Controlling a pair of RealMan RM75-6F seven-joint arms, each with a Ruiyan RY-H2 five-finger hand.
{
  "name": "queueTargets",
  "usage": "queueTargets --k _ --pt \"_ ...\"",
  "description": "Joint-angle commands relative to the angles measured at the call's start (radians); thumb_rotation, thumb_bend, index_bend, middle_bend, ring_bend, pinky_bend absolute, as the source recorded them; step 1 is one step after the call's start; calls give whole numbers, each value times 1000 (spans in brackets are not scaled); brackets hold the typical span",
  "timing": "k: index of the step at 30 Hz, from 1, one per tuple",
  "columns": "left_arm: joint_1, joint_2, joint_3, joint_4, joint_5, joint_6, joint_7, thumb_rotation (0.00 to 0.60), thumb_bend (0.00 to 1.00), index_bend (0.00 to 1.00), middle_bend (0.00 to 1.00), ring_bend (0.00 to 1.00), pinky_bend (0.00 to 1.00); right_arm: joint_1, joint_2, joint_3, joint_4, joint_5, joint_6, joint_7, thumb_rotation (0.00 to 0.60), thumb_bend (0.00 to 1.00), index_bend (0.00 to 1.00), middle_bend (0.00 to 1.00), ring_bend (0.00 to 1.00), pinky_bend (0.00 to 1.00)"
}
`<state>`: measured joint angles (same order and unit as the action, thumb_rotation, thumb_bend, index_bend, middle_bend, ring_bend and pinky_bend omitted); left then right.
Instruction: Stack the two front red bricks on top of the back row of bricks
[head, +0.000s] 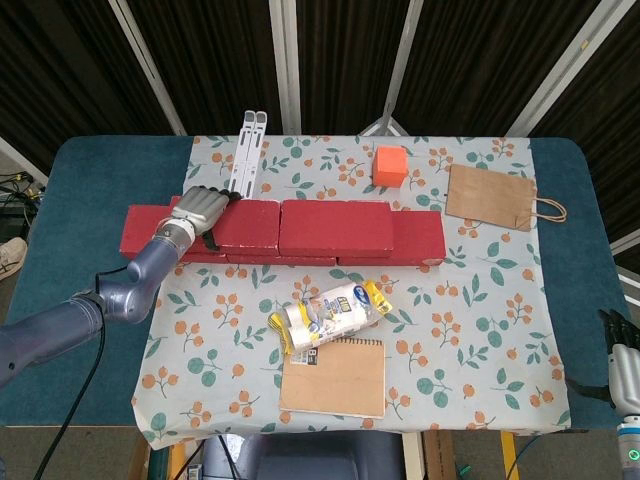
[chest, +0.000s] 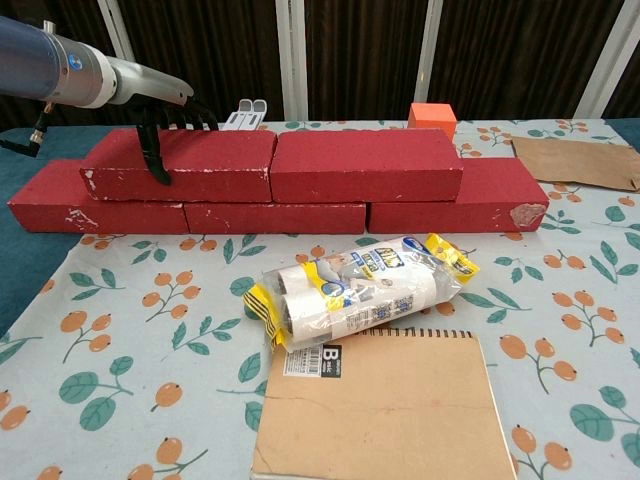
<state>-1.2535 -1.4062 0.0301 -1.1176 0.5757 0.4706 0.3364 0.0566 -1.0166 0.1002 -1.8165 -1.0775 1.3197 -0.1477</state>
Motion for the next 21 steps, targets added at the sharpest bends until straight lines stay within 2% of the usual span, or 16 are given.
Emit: queueTargets --k 1,7,12,21 --pt "-6 -1 5 -1 -12 -2 4 600 8 299 221 167 197 0 0 0 0 0 2 0 600 63 0 35 0 0" --pt "-14 -3 16 0 -34 -3 11 600 8 266 189 143 187 0 1 0 -1 2 2 1 600 63 0 35 0 0" --pt "-27 -2 35 -1 -66 -7 24 600 8 178 134 85 169 -1 1 -1 -2 2 4 0 600 63 0 35 0 0" --pt "-43 5 47 -17 -100 2 34 600 8 129 52 9 145 1 4 -2 -6 8 1 -2 600 63 0 35 0 0"
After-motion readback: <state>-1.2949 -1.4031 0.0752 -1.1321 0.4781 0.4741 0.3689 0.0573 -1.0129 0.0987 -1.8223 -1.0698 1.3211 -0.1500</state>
